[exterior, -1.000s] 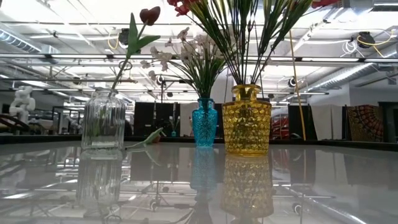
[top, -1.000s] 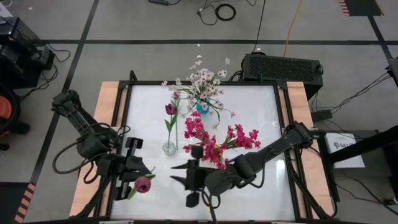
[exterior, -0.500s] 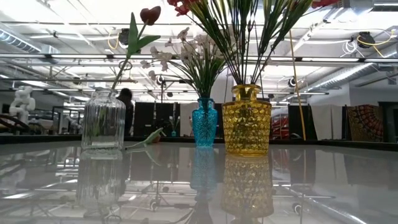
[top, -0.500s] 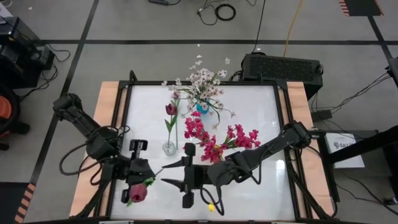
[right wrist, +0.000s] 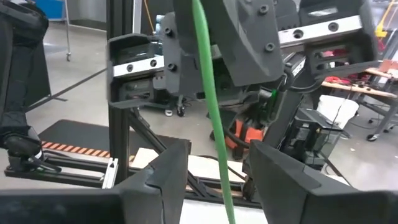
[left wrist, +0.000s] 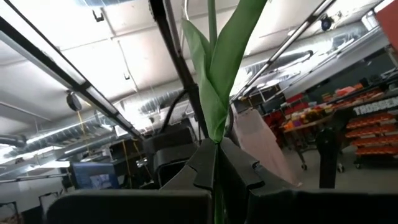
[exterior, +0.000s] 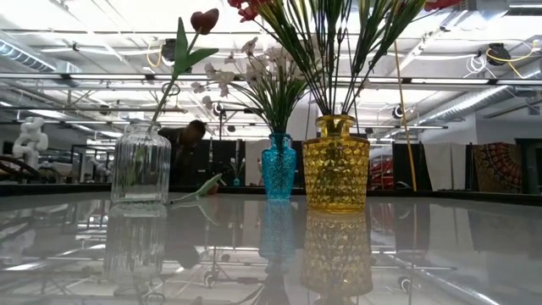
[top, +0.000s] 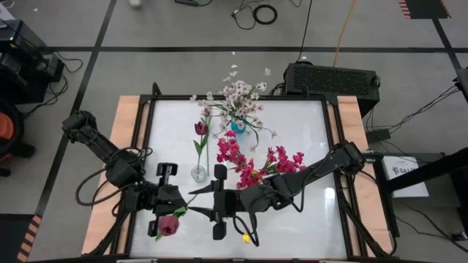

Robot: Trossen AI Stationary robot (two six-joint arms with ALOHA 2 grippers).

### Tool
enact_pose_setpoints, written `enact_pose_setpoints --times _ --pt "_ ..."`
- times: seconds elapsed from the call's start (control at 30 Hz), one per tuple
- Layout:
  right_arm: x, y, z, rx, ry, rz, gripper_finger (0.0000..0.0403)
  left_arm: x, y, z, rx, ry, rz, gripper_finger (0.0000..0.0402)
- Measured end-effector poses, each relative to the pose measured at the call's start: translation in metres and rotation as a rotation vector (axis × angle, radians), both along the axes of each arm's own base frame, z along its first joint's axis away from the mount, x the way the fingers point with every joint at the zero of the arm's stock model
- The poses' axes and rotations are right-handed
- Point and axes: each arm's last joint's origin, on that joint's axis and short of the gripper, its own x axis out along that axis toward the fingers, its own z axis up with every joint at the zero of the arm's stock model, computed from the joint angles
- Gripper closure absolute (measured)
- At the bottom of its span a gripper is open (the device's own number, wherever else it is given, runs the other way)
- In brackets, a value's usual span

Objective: Sort flowers into vase by color
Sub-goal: Put the bottom red flower into the transparent vase

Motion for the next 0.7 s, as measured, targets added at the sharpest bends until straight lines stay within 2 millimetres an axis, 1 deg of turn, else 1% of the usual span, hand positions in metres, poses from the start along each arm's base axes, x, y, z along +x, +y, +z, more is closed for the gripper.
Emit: enact_pose_setpoints --times 0.07,0.17,0.3,0.4,0.43,0.5,0.57,0.7 --pt "0.001 -0.003 0.0 0.003 0.002 -0.001 0.0248 0.003 0.0 -0.002 0.007 0.008 0.007 0.0389" --pt "0.002 -0.005 0.0 0.005 0.0 -0.006 0.0274 0.005 0.0 -0.004 0.01 0.012 0.01 0.0389" --pt "0.002 -0.005 -0.001 0.0 0.011 -0.006 0.0331 0.004 -0.002 -0.005 0.014 0.026 0.015 0.0389" --pt "0.001 -0.002 -0.002 -0.006 0.017 -0.002 0.038 0.003 -0.003 -0.005 -0.008 0.05 0.054 0.0389" --pt "0.0 -0.001 -0.002 -0.009 0.019 -0.001 0.039 0.002 -0.003 -0.005 -0.015 0.058 0.069 0.0389" --pt "0.0 0.0 -0.002 -0.011 0.02 -0.01 0.0394 0.002 -0.003 -0.006 -0.026 0.079 0.098 0.0385" --pt "0.0 -0.001 -0.003 -0.013 0.023 -0.03 0.0393 0.002 -0.004 -0.008 -0.02 0.1 0.112 0.0373" --pt "-0.001 -0.001 0.0 -0.007 0.012 -0.025 0.0399 -0.001 -0.01 -0.011 -0.018 0.152 0.147 0.0322"
